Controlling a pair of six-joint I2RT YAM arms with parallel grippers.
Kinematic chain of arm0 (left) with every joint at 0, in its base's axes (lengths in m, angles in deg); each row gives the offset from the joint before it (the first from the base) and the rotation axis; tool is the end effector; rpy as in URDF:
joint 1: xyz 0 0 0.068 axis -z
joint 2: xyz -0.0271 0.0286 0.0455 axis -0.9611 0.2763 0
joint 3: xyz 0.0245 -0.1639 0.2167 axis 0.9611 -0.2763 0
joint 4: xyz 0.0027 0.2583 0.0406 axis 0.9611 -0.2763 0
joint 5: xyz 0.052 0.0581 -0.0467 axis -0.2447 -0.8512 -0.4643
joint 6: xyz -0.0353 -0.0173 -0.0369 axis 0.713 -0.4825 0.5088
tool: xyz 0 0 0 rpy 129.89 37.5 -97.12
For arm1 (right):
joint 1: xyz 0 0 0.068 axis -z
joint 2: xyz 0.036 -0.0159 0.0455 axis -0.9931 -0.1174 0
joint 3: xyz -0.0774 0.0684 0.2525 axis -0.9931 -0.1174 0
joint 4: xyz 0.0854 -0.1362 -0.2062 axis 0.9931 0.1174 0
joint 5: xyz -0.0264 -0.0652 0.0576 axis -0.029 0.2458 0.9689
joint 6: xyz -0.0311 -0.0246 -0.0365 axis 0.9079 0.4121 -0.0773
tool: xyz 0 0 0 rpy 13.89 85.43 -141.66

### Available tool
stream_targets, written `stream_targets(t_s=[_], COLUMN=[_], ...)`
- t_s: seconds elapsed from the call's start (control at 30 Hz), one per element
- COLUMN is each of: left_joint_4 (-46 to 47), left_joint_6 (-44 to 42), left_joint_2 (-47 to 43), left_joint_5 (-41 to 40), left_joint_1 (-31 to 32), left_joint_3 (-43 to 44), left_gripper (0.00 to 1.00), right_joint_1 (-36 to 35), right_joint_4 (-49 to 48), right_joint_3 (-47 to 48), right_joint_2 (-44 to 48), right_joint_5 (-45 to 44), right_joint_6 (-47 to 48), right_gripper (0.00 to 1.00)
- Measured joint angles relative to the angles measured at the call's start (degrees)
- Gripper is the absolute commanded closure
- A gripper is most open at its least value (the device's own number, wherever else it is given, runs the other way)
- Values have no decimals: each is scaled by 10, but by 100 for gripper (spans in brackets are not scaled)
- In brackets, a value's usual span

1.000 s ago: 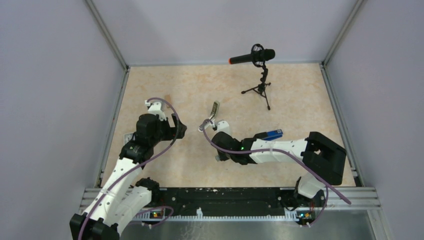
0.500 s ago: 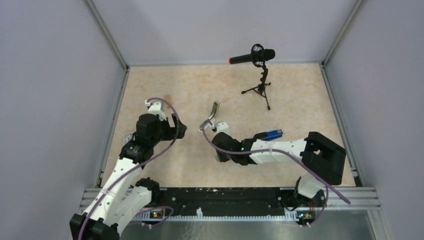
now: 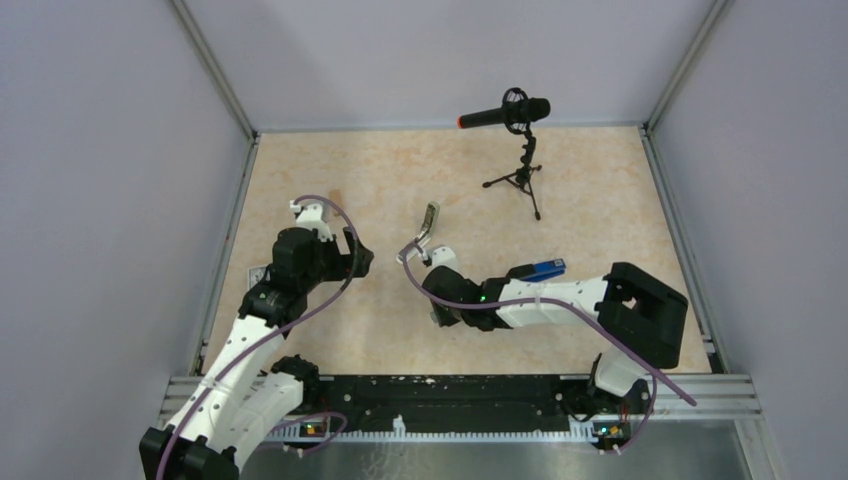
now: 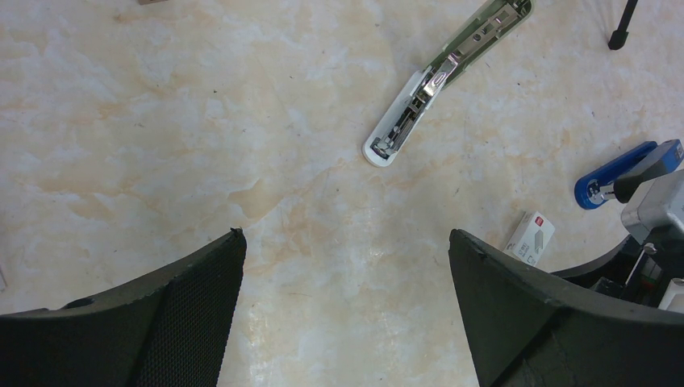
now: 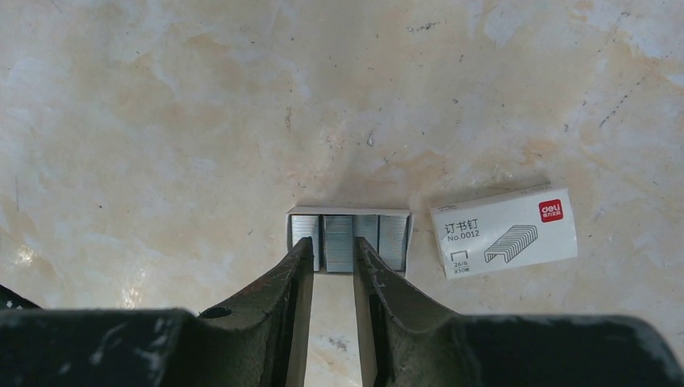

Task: Load the staples into the stapler

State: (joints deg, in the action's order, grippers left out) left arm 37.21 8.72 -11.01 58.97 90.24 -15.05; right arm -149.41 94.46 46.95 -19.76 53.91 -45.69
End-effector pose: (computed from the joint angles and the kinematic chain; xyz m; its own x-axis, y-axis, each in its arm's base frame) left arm 0.1696 -0.0522 0.2670 -0.5583 -0.2108 -0.8024 0.1476 0.9265 -0.3461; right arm 0.1399 0.2895 0.1741 -0.7051 -0.3081 -0.6386 -0.4896 0.8630 0.1242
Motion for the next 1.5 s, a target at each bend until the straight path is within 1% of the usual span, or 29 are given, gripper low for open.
stream_targets(t_s=[0.2, 0.47, 0.83, 1.03, 1.13, 1.5], left_joint_4=[0, 0, 0, 0, 0, 0], left_joint_6=[0, 0, 0, 0, 0, 0], left_joint_2=[0, 0, 0, 0, 0, 4], left_joint_5=[0, 0, 0, 0, 0, 0], left_joint_1=[0, 0, 0, 0, 0, 0], left_joint_3=[0, 0, 0, 0, 0, 0], left_gripper=[1, 1, 1, 1, 1, 1], right_joint_1=[0, 0, 1, 1, 1, 2], right_joint_4=[2, 3, -1, -1, 0, 0], right_joint_3=[0, 0, 0, 0, 0, 0], right_joint_2=[-18, -18, -22, -22, -22, -23], right_joint_5=[-1, -5, -8, -10, -9, -9], right_joint_6=[1, 2, 1, 1, 1, 2], right_gripper=[75, 77, 75, 78, 82, 83])
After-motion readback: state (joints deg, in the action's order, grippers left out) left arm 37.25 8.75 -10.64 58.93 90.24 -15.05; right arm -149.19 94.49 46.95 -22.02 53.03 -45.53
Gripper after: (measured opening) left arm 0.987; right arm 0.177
